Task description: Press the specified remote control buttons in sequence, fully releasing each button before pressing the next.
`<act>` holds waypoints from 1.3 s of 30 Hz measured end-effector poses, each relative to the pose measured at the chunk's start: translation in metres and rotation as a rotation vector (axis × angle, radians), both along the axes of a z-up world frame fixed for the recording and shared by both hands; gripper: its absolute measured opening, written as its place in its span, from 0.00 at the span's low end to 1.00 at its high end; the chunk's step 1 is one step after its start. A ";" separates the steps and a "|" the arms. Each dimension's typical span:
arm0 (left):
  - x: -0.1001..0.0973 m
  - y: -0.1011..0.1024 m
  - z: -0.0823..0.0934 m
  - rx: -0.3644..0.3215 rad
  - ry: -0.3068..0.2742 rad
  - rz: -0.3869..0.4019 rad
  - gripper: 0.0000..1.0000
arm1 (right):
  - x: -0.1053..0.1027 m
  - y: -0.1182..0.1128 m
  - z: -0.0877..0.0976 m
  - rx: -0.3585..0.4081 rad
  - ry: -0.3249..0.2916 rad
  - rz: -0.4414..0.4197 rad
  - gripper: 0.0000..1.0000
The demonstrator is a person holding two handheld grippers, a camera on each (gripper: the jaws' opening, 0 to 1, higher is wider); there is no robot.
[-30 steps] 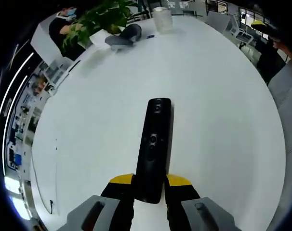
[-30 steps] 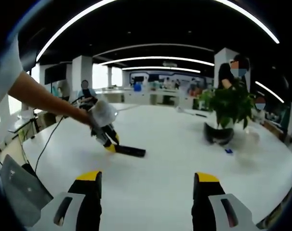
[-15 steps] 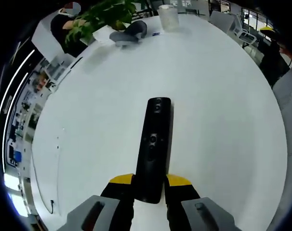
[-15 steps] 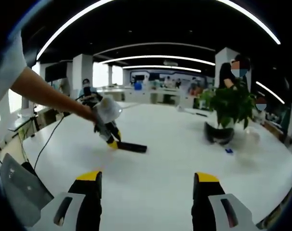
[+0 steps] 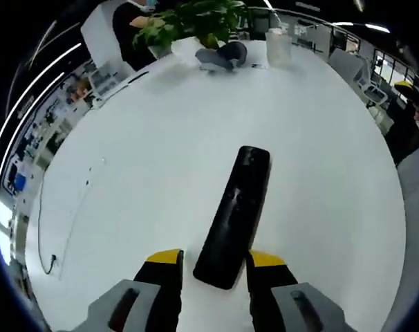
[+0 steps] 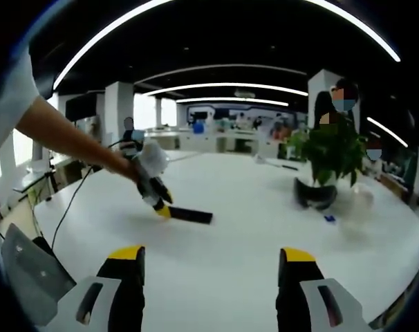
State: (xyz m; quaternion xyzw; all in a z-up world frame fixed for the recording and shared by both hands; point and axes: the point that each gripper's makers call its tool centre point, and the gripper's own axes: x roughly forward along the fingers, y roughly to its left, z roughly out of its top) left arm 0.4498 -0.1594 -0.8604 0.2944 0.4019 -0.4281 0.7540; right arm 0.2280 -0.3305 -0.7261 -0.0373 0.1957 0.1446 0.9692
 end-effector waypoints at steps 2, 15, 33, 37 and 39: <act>0.000 0.003 -0.001 -0.049 0.025 0.081 0.39 | 0.000 0.000 0.000 -0.005 0.002 0.002 0.78; -0.024 0.012 0.027 -0.395 0.039 0.339 0.61 | 0.000 0.002 0.003 0.008 -0.016 0.009 0.79; -0.122 0.047 0.104 -0.772 -0.170 0.602 0.84 | -0.001 0.002 0.008 0.022 -0.033 0.011 0.81; -0.139 0.073 0.112 -0.799 -0.216 0.708 0.84 | -0.001 -0.002 0.013 0.033 -0.061 -0.005 0.81; -0.146 0.085 0.113 -0.780 -0.250 0.745 0.85 | 0.000 -0.004 0.014 0.034 -0.069 -0.017 0.82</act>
